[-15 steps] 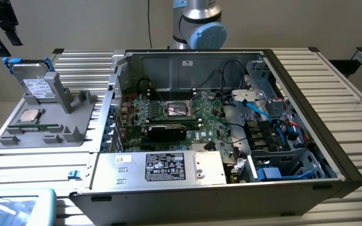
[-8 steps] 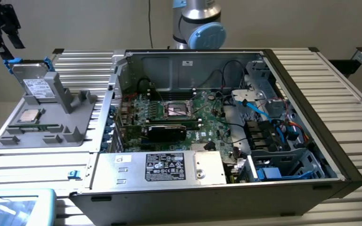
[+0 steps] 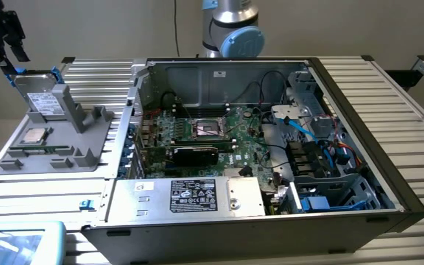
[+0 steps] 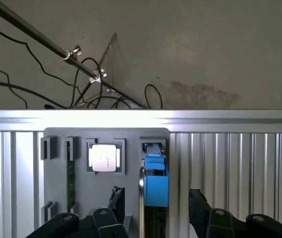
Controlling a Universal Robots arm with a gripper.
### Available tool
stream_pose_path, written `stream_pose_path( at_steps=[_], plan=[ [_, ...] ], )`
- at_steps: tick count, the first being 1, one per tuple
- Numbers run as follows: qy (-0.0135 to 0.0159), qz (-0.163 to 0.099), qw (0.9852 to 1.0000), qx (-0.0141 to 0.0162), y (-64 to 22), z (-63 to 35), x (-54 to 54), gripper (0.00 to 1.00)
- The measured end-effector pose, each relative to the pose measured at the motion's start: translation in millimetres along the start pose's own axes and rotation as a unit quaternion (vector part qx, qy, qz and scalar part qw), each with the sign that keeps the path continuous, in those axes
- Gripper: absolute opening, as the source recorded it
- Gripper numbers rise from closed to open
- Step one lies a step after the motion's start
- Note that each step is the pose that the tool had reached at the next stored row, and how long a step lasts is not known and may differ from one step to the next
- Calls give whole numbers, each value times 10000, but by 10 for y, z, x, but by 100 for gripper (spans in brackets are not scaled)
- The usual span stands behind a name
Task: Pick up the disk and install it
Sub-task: 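Pick up the disk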
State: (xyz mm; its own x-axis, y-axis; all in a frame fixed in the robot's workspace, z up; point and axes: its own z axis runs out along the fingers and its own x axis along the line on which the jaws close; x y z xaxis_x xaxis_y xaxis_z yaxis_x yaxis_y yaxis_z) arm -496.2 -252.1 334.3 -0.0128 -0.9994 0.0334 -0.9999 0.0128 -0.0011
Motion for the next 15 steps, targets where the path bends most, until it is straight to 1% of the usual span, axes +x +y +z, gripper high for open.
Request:
stream_pose_path(
  at_steps=[15],
  plan=[
    [0, -19, 10000, -4, 4, 273, 9, 63]
  ],
)
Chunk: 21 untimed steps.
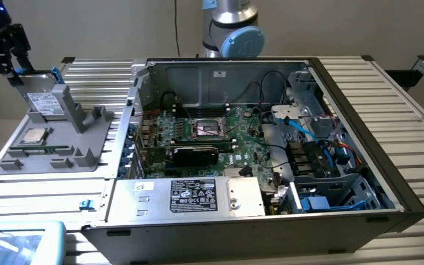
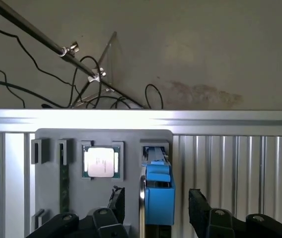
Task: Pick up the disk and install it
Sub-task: 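Pick up the disk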
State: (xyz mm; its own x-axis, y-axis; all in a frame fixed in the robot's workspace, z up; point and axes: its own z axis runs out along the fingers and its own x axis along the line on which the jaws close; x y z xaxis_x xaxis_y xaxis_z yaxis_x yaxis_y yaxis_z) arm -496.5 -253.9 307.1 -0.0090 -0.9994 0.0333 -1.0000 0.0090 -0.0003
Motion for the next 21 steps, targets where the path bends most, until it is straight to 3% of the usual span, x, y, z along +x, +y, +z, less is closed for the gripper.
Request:
stream_pose_path(
  at_steps=[12, 18, 21],
  plan=[
    [-15, -1, 10000, -28, -27, 217, 26, 63],
    [-17, 1, 10000, -26, -28, 238, 26, 63],
    [-35, 25, 10000, -29, -27, 266, 25, 63]
  ],
)
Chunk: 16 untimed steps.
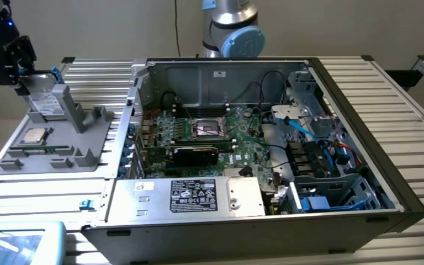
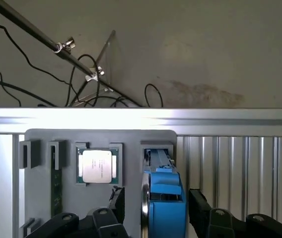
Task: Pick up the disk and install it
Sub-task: 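Pick up the disk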
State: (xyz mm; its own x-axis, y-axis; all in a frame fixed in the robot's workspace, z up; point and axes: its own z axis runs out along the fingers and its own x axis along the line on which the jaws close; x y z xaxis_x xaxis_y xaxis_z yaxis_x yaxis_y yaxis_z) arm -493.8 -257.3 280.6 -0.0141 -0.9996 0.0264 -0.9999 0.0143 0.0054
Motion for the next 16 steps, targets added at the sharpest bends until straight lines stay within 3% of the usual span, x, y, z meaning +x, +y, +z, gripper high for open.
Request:
stream_pose_path(
  at_steps=[3, 9, 16],
  plan=[
    [-22, 50, 10000, -5, 0, 28, -2, 63],
    [-26, 135, 9999, -8, 0, 51, -13, 63],
    [-55, 136, 9999, -11, 0, 71, -15, 63]
  ],
)
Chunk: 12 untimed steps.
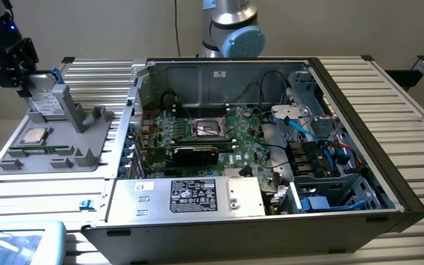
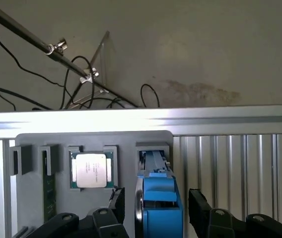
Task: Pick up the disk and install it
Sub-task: 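Pick up the disk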
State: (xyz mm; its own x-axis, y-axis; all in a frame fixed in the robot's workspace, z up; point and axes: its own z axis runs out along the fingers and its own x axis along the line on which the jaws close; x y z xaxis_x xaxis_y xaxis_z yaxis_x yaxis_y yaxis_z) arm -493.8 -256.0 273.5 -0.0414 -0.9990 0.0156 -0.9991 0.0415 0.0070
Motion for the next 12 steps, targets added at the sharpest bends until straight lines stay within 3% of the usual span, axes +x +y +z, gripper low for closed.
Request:
stream_pose_path(
  at_steps=[12],
  plan=[
    [0, -4, 10000, -5, 23, 3, 0, 63]
  ],
)
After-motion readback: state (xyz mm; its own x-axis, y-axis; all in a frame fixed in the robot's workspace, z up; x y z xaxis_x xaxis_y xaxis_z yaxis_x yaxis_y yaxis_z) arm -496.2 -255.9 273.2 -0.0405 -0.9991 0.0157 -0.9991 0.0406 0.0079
